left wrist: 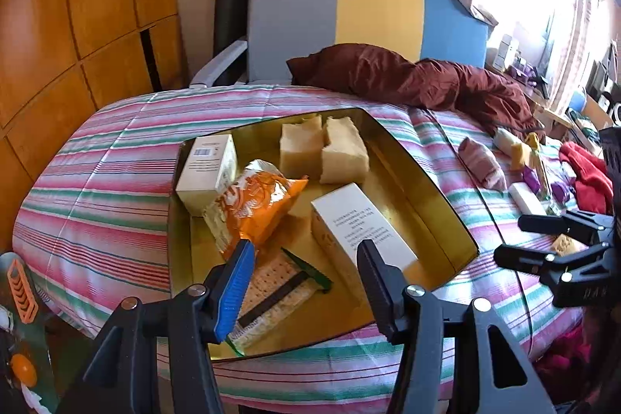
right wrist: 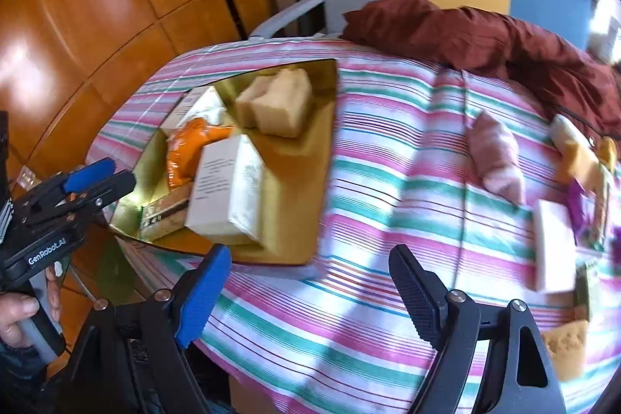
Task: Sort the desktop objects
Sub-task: 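Carry both items to the gold tray and release them inside, then move the right gripper to a yellow sponge and grasp it, then lift the yellow sponge with the right gripper while the left grasps the white sponge, then carry both sponges to the gold tray and open both grippers, then move both grippers back over the items on the bedspread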
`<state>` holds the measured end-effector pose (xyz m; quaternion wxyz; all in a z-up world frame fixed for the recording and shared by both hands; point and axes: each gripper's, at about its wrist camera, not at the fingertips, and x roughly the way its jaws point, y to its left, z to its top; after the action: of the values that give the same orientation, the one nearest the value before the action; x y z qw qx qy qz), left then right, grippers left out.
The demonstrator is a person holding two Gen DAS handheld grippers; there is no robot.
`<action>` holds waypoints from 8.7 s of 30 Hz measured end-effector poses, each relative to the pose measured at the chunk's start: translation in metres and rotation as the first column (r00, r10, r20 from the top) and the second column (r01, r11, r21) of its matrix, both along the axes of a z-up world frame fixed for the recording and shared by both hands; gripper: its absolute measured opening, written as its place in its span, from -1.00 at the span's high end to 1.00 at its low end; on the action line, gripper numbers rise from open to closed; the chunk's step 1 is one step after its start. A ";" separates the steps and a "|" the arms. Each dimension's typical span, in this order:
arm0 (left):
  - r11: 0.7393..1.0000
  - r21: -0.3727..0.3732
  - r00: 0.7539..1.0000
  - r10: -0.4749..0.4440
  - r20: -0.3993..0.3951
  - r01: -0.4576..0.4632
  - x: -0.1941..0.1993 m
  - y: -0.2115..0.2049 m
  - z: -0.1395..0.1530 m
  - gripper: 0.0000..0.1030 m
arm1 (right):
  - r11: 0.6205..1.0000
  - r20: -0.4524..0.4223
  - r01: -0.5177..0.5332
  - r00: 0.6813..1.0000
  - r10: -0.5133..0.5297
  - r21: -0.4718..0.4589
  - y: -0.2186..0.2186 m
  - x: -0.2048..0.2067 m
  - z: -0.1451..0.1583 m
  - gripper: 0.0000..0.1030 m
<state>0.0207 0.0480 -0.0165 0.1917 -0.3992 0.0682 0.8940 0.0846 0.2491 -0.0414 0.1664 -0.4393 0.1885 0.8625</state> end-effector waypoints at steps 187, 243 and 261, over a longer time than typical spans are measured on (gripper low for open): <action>0.974 0.123 0.977 0.177 0.116 -0.191 -0.046 -0.058 -0.027 -0.41 | 0.967 -0.218 -0.207 0.961 0.172 -0.147 -0.036 -0.065 0.047 -0.64; 0.981 0.006 0.978 -0.193 -0.075 0.194 0.004 0.082 0.020 -0.62 | 0.941 0.025 0.317 0.947 -0.322 0.116 0.116 0.108 0.046 -0.79; 0.945 0.036 0.945 -0.326 0.037 0.325 0.007 0.137 0.003 -0.61 | 0.787 0.132 0.610 0.790 -0.598 -0.085 0.207 0.190 -0.004 -0.79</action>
<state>0.0278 0.1854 -0.0133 0.3439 -0.3983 0.1159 0.8424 0.2746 0.4562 -0.0452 0.4153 -0.4068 0.3636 0.7279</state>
